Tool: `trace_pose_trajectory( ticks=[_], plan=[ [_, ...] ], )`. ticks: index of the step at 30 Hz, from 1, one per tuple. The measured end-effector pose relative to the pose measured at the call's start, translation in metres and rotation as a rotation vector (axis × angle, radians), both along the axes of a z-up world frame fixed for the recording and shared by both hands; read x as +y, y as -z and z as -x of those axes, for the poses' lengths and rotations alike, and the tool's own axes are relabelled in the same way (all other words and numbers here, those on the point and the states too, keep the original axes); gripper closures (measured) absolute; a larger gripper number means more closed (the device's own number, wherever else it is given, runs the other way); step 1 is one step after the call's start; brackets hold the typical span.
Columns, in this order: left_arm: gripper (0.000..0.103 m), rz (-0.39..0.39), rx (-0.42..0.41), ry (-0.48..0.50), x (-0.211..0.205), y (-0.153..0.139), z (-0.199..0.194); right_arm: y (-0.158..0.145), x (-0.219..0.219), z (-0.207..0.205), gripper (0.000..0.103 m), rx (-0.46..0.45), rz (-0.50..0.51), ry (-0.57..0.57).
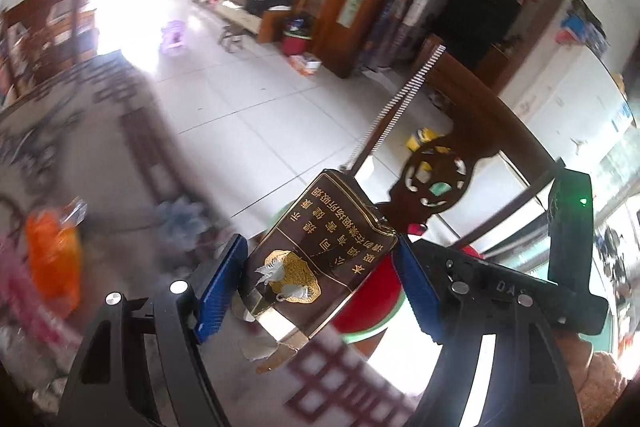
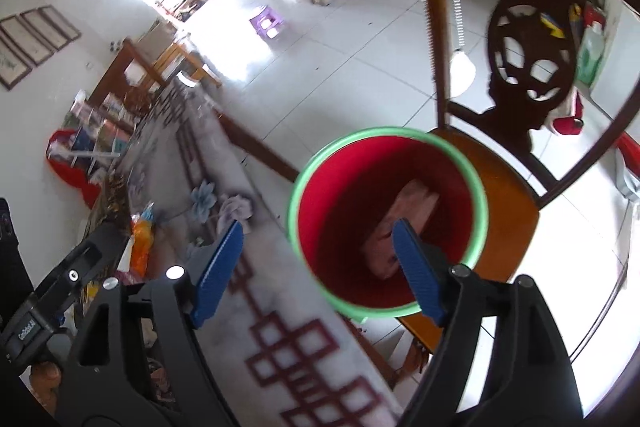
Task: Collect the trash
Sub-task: 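Carry both items to the red bucket and open both tools to drop them, then grasp crumpled paper with left tool while right tool grasps the water bottle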
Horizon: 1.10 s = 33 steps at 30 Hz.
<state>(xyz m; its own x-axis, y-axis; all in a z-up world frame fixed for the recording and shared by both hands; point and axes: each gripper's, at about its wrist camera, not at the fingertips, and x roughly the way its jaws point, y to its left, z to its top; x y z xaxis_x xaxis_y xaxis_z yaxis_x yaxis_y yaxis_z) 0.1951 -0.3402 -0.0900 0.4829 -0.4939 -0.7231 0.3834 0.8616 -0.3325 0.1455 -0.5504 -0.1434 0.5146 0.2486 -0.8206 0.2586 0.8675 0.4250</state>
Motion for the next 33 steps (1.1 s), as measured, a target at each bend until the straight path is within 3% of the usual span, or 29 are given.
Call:
trace_pose_trajectory(
  ticks=[7,12,14,25,33],
  plan=[
    [0.027,-0.014,-0.016,0.098,-0.048,0.000,-0.008,-0.001,-0.040,0.018,0.026,0.000,-0.004,0.102],
    [0.015,-0.013,-0.011,0.086,-0.051,0.001,-0.007,-0.004,-0.044,0.026,0.026,-0.005,-0.010,0.116],
    [0.015,-0.012,-0.011,0.067,-0.047,0.000,-0.004,-0.005,-0.042,0.026,0.026,-0.009,-0.015,0.112],
    [0.015,-0.024,-0.025,-0.153,0.027,-0.009,0.035,-0.005,-0.004,0.014,0.023,-0.015,-0.023,-0.005],
    [0.015,-0.084,-0.037,-0.319,0.101,-0.010,0.061,-0.002,0.044,0.000,0.022,-0.003,-0.030,-0.123]
  ],
)
